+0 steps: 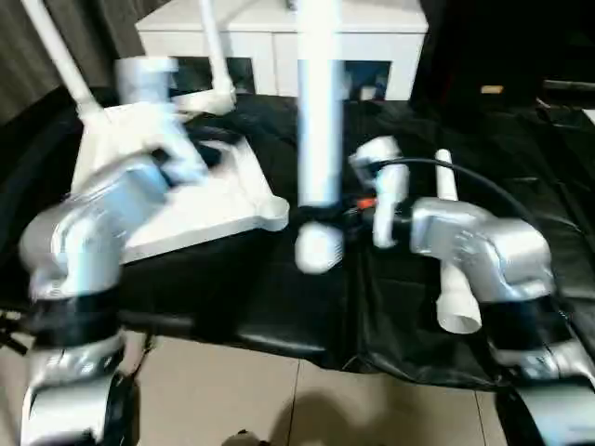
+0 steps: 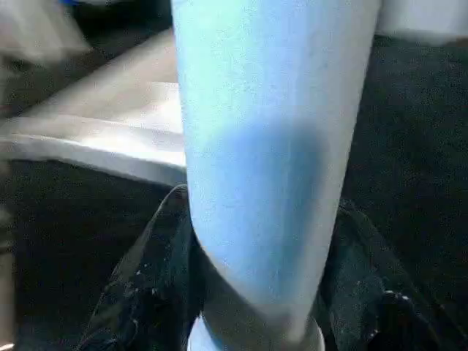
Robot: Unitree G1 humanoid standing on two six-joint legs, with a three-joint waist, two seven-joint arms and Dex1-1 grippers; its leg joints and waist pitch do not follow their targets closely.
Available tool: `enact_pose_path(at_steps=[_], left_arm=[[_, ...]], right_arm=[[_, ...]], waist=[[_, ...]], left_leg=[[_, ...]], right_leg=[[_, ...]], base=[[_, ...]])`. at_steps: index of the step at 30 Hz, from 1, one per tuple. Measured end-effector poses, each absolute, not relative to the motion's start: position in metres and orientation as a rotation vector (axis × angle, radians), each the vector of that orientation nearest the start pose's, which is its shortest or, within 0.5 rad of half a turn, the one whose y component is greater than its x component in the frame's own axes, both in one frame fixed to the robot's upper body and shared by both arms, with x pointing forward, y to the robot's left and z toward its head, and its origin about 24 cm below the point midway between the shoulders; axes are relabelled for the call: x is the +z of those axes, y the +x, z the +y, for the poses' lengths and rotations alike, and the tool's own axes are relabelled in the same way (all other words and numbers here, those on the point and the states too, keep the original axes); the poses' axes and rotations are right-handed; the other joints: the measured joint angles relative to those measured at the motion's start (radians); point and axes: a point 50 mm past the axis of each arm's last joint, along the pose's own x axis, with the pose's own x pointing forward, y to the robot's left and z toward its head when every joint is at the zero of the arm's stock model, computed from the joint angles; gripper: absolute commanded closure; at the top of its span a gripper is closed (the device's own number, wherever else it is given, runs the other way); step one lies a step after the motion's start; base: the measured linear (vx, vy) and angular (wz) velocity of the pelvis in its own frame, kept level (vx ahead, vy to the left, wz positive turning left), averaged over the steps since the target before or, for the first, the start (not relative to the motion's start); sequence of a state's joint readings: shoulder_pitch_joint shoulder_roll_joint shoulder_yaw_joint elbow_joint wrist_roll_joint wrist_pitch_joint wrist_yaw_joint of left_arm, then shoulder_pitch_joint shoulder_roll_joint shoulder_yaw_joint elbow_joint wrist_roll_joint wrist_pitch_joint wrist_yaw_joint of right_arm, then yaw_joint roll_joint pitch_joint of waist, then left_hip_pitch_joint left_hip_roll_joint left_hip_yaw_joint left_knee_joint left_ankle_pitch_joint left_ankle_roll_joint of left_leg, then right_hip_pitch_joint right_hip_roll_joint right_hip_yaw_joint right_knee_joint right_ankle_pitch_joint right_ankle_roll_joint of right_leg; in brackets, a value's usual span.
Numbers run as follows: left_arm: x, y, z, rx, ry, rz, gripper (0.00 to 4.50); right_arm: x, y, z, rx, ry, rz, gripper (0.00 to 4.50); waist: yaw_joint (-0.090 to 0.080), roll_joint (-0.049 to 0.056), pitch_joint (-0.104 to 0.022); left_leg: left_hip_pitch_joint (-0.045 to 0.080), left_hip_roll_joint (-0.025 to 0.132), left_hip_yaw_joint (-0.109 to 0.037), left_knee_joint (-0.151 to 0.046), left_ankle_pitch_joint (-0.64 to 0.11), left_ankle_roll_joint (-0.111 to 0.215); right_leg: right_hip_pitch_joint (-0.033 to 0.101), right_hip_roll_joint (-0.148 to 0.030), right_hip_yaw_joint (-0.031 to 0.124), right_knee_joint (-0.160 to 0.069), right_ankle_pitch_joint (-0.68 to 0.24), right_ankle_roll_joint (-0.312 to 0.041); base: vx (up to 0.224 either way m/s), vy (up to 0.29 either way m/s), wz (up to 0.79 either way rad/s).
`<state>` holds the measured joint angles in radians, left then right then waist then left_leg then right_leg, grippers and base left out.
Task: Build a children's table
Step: Pick table leg
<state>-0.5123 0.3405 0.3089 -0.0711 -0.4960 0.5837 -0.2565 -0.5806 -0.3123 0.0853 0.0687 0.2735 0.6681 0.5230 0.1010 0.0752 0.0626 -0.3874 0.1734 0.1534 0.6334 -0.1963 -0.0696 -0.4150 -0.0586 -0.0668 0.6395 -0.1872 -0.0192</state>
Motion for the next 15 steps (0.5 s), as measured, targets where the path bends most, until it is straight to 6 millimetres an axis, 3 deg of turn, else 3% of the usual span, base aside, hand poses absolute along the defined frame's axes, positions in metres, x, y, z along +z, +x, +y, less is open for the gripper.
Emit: enact_pose_path(at_steps=[4, 9, 11, 15], left_arm=[[0.141, 0.301, 0.236, -0.022, -0.019, -0.021, 0.88], [0.106, 0.278, 0.218, 0.054, 0.061, -0.005, 0.88], [0.101, 0.277, 0.208, 0.048, 0.079, 0.0, 0.88], [0.109, 0.28, 0.204, 0.06, 0.117, -0.046, 0.88]], right_arm=[[0.117, 0.328, -0.138, 0.518, -0.142, 0.191, 2.64], [0.108, 0.313, -0.129, 0.432, -0.003, 0.1, 2.64], [0.106, 0.31, -0.127, 0.4, 0.058, 0.072, 2.64], [0.102, 0.307, -0.132, 0.359, 0.068, 0.055, 2.64]], waist=[[-0.007, -0.001, 0.0], [-0.007, -0.004, 0.0], [-0.005, -0.006, 0.0], [0.002, -0.007, -0.001]], left_leg=[[-0.001, 0.0, 0.0, 0.0, 0.0, 0.001], [-0.001, 0.0, 0.0, -0.001, -0.001, 0.002], [-0.002, 0.001, 0.0, -0.001, -0.001, 0.002], [0.0, -0.001, 0.005, -0.001, 0.004, 0.01]], right_leg=[[0.0, 0.0, 0.0, -0.002, 0.0, 0.001], [0.002, 0.0, -0.001, -0.006, 0.001, 0.002], [0.002, 0.0, 0.0, -0.006, 0.0, 0.006], [0.007, -0.005, 0.003, -0.007, 0.002, 0.006]], base=[[0.0, 0.0, 0.0], [0.0, 0.0, 0.0], [0.0, 0.0, 0.0], [0.0, 0.0, 0.0]])
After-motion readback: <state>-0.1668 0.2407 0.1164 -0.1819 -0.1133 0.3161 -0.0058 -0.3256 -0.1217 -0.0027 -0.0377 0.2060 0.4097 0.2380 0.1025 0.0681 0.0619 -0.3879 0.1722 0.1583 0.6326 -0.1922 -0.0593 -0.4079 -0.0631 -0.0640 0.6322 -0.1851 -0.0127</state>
